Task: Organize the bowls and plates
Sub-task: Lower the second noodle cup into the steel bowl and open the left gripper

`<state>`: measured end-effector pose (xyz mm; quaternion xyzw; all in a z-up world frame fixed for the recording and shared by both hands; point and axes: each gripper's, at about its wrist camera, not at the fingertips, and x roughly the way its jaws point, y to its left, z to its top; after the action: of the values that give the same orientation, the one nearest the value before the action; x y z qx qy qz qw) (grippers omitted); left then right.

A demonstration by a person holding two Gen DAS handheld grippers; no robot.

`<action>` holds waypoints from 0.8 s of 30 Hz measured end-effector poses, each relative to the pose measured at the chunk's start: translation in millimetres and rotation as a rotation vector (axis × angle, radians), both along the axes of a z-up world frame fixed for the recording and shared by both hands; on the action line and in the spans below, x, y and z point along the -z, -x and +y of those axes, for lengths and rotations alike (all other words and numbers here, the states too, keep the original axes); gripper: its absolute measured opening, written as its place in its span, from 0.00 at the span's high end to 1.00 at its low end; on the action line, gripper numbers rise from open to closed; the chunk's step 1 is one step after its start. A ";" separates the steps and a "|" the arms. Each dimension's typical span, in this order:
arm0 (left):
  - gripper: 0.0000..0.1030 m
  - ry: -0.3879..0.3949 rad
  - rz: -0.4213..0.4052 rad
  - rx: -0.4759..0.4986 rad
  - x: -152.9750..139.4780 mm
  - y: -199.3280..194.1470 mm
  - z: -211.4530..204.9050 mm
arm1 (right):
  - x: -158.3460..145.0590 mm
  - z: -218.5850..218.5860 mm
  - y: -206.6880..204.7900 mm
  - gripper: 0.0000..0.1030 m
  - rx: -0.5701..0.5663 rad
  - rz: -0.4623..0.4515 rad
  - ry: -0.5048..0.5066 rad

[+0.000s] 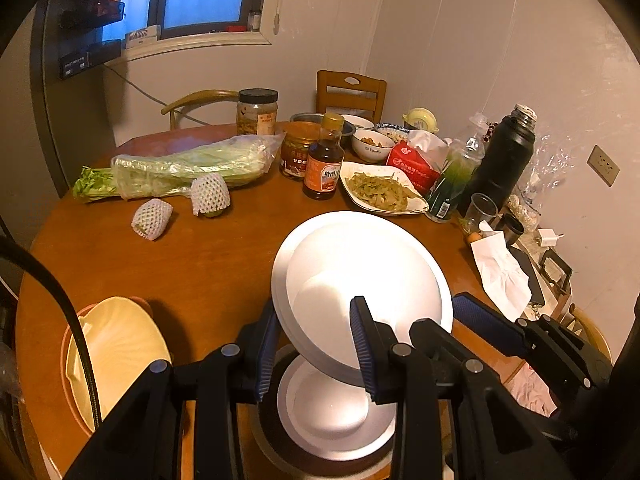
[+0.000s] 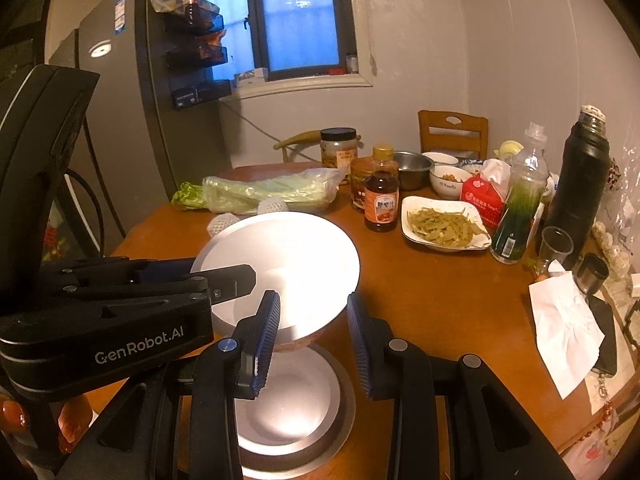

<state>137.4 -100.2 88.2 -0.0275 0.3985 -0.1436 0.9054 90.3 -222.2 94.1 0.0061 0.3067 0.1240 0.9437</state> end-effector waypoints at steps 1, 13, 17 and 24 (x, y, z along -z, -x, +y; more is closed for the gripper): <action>0.66 -0.001 -0.002 -0.001 -0.5 1.8 0.5 | -0.3 0.6 1.8 0.65 -0.001 0.000 -0.001; 0.66 -0.002 -0.006 -0.012 1.1 25.0 4.9 | -0.5 5.9 28.3 0.65 -0.024 -0.010 0.007; 0.66 -0.006 -0.004 -0.012 4.5 31.2 4.1 | 1.9 5.6 33.4 0.65 -0.027 -0.005 0.009; 0.66 -0.011 0.004 -0.014 12.2 37.0 4.4 | 8.6 6.1 41.8 0.65 -0.031 0.004 0.012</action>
<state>100.3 -95.7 76.1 -0.0256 0.4009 -0.1352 0.9057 48.5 -216.1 85.5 -0.0040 0.3094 0.1366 0.9410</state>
